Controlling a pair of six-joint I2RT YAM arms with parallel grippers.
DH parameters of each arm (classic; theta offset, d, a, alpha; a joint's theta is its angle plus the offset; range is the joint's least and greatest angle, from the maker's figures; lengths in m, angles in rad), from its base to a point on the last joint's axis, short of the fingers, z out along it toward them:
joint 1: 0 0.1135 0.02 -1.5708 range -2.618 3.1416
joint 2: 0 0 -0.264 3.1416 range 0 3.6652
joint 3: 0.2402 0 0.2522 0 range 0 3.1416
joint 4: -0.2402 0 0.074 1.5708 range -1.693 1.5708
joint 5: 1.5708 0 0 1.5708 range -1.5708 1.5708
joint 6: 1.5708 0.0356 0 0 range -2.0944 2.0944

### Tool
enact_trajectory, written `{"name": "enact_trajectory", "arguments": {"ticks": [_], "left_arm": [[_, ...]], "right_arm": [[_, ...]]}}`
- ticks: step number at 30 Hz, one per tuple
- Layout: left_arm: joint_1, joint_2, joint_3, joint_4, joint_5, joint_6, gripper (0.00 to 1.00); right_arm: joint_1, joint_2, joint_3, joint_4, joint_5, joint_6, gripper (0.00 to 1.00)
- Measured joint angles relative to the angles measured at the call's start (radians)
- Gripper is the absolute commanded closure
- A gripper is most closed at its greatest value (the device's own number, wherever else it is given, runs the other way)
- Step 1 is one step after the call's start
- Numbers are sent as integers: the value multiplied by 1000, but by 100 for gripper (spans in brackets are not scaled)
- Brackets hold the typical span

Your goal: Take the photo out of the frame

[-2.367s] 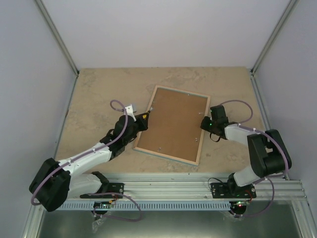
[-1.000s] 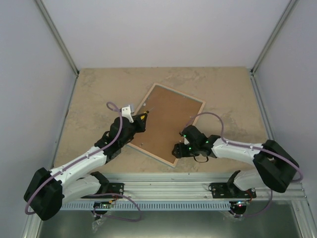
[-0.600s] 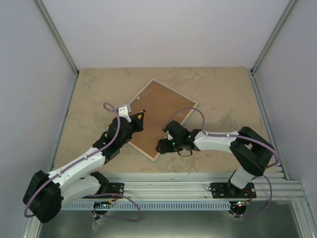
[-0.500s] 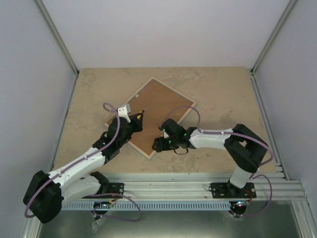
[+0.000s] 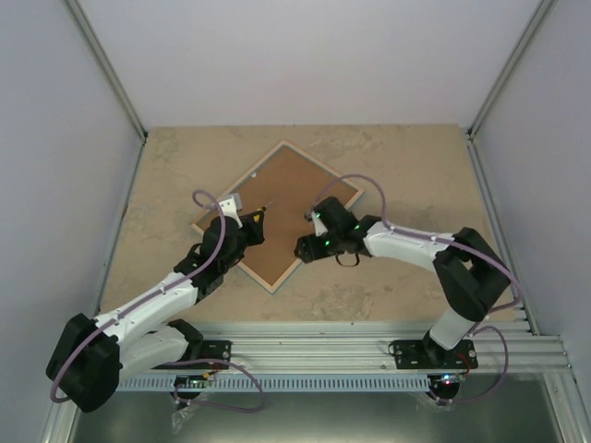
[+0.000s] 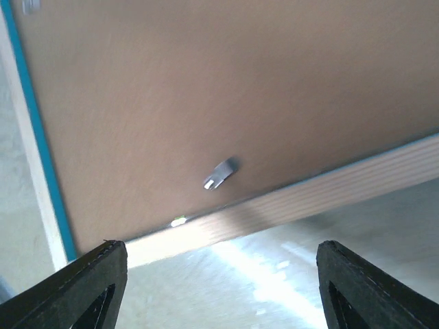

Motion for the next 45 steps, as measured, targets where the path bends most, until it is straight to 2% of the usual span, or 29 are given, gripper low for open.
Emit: {"name": "enact_trajectory", "arguments": {"ticks": [7, 14, 21, 27, 34, 45], "left_arm": [[4, 37, 0, 1, 4, 0, 100], [5, 61, 0, 15, 11, 0, 100], [7, 99, 0, 34, 34, 0, 100], [8, 117, 0, 39, 52, 2, 100], [8, 117, 0, 53, 60, 5, 100], [8, 132, 0, 65, 101, 5, 100]], "right_arm": [[-251, -41, 99, -20, 0, -126, 23], [-462, 117, 265, 3, -38, -225, 21], [-565, 355, 482, -10, -73, -313, 21], [-592, 503, 617, -54, -84, -384, 21], [-588, 495, 575, -57, -137, -419, 23], [-563, 287, 272, -21, -159, -400, 26]]}}
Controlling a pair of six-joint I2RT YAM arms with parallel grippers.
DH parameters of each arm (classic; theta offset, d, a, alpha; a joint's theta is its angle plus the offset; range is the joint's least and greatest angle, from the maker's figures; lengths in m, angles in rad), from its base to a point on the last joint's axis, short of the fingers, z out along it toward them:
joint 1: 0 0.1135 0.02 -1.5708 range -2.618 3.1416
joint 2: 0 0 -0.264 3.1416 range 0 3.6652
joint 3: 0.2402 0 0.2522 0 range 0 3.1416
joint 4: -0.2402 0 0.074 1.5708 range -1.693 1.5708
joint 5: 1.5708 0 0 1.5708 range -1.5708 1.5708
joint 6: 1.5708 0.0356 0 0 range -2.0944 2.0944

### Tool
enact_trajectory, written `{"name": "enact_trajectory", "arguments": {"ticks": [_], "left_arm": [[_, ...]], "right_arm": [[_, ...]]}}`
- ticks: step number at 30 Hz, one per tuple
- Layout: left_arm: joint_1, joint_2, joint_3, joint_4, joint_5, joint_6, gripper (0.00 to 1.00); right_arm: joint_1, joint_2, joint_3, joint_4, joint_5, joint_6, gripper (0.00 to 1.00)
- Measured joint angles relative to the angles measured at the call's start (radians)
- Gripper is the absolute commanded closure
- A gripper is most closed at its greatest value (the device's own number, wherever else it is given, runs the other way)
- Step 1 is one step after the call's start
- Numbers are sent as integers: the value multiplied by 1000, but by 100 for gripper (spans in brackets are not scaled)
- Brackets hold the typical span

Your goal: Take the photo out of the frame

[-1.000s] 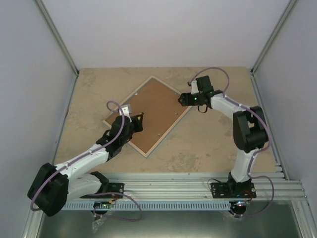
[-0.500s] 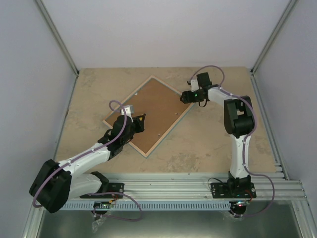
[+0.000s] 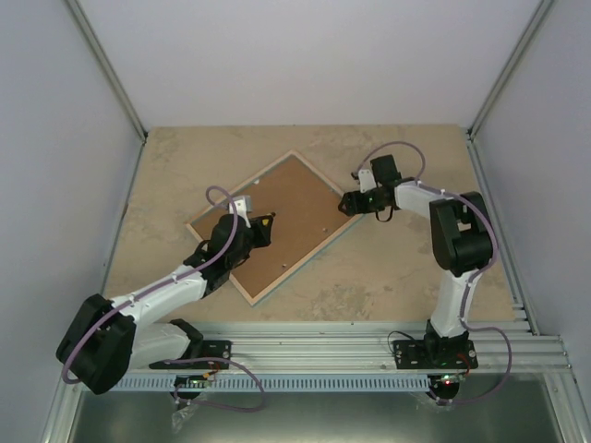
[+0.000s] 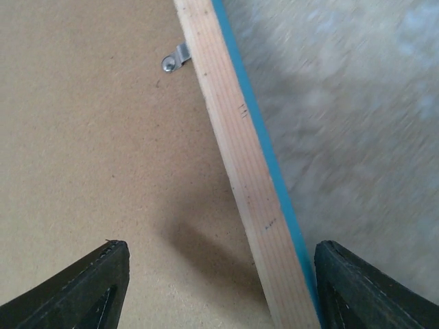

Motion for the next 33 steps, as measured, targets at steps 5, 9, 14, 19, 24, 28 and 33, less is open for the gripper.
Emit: {"name": "enact_trajectory", "arguments": {"ticks": [5, 9, 14, 19, 24, 28, 33], "left_arm": [[0, 5, 0, 4, 23, 0, 100], [0, 12, 0, 4, 45, 0, 100], [0, 36, 5, 14, 72, 0, 100], [0, 66, 11, 26, 106, 0, 100], [0, 85, 13, 34, 133, 0, 100], [0, 96, 17, 42, 146, 4, 100], [0, 116, 22, 55, 162, 11, 100]], "right_arm": [[42, -93, -124, 11, 5, 6, 29], [87, -158, -214, 18, 12, 13, 29], [142, -226, -295, 21, 23, 27, 31], [198, -259, -312, -10, 68, 24, 33], [211, -258, -286, -37, 110, 4, 36], [211, -226, -219, -43, 133, -15, 39], [211, -151, -145, -47, 156, -41, 45]]}}
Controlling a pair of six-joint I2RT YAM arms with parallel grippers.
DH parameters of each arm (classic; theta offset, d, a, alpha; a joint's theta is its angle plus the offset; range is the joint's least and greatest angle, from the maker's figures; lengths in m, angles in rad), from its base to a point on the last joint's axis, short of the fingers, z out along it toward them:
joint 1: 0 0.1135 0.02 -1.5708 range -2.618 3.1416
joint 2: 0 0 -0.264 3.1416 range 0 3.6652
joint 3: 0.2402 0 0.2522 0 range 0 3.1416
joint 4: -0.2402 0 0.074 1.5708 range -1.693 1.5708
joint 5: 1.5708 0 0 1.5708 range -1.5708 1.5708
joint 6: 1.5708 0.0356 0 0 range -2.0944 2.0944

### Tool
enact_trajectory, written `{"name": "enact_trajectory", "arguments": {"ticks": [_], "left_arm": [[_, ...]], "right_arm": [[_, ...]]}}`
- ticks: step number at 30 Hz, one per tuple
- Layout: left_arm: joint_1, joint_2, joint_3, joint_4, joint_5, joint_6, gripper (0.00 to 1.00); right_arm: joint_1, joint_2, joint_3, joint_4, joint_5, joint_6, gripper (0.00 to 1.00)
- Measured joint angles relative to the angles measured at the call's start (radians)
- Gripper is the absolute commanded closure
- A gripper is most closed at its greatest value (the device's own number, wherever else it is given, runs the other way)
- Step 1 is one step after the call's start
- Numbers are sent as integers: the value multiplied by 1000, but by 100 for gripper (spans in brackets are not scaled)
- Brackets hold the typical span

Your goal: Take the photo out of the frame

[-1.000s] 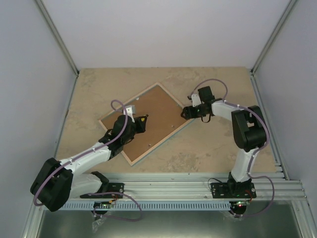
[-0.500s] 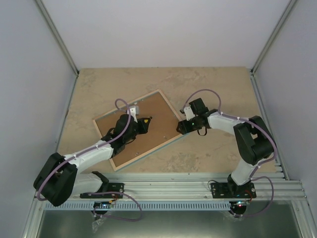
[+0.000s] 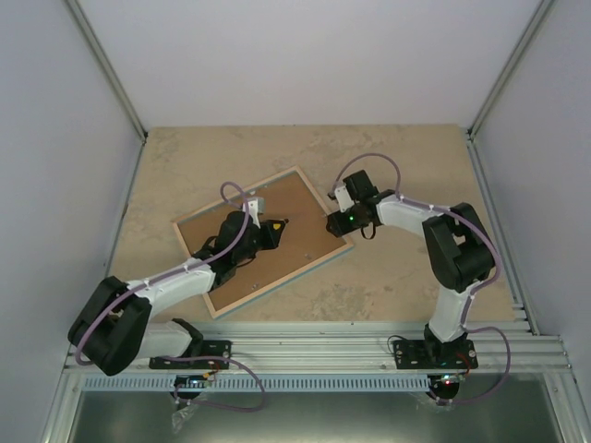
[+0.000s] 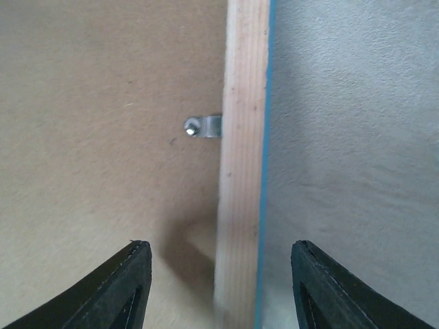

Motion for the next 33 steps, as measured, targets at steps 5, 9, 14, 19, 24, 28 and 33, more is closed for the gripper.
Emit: {"name": "enact_trajectory", "arguments": {"ticks": [5, 9, 14, 19, 24, 28, 33], "left_arm": [[0, 15, 4, 2, 11, 4, 100], [0, 16, 5, 2, 14, 8, 100], [0, 31, 11, 4, 22, 12, 100], [0, 51, 19, 12, 47, 11, 100], [0, 60, 22, 20, 66, 11, 100], [-8, 79, 29, 26, 67, 11, 100], [-44, 110, 53, 30, 66, 11, 100]], "right_arm": [[0, 64, 50, -15, 7, -18, 55], [0, 76, 80, -18, 19, -31, 65], [0, 82, 84, -17, 29, -32, 80], [0, 81, 78, 0, 48, 2, 95], [1, 65, 44, 44, 60, 34, 100], [1, 35, 0, 71, 73, 84, 100], [2, -18, -73, 100, 83, 159, 100]]}}
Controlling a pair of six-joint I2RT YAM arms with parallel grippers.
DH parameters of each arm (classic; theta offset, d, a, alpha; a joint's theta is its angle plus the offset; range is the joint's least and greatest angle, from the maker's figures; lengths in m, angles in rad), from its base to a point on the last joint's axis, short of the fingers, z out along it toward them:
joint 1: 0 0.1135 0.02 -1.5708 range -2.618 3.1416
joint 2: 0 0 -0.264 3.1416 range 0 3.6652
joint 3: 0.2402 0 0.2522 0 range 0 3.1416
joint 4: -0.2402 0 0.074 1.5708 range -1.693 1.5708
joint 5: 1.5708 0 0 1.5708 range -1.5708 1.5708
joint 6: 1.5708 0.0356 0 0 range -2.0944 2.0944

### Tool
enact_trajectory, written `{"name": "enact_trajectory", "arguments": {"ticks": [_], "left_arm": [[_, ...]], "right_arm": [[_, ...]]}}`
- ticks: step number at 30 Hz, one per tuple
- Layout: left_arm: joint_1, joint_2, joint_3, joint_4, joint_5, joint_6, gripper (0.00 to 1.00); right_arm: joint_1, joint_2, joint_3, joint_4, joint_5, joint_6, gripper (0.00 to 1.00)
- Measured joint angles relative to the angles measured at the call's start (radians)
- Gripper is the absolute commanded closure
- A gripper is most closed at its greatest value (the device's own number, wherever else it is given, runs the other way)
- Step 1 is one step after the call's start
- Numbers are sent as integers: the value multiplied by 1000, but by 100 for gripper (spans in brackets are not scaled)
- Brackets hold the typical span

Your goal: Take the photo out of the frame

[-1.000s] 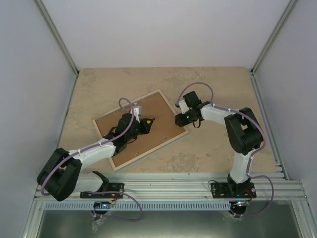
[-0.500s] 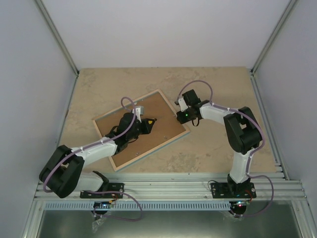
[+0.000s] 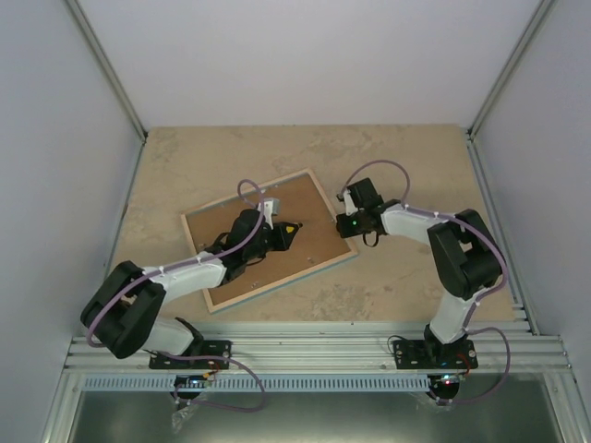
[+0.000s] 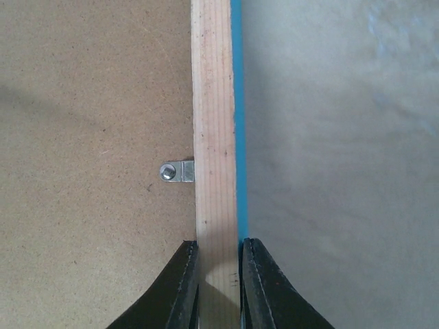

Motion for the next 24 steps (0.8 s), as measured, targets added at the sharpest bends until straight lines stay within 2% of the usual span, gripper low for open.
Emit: {"name": "enact_trajectory", "arguments": {"ticks": [11, 17, 24], "left_arm": [[-50, 31, 11, 40, -11, -3, 100], [-75, 80, 18, 66, -15, -12, 100], [-84, 114, 20, 89, -40, -19, 100]], "right_arm": [[38, -120, -175, 93, 19, 208, 100], [86, -119, -199, 163, 19, 296, 100], [99, -113, -199, 179, 16, 324, 98]]}}
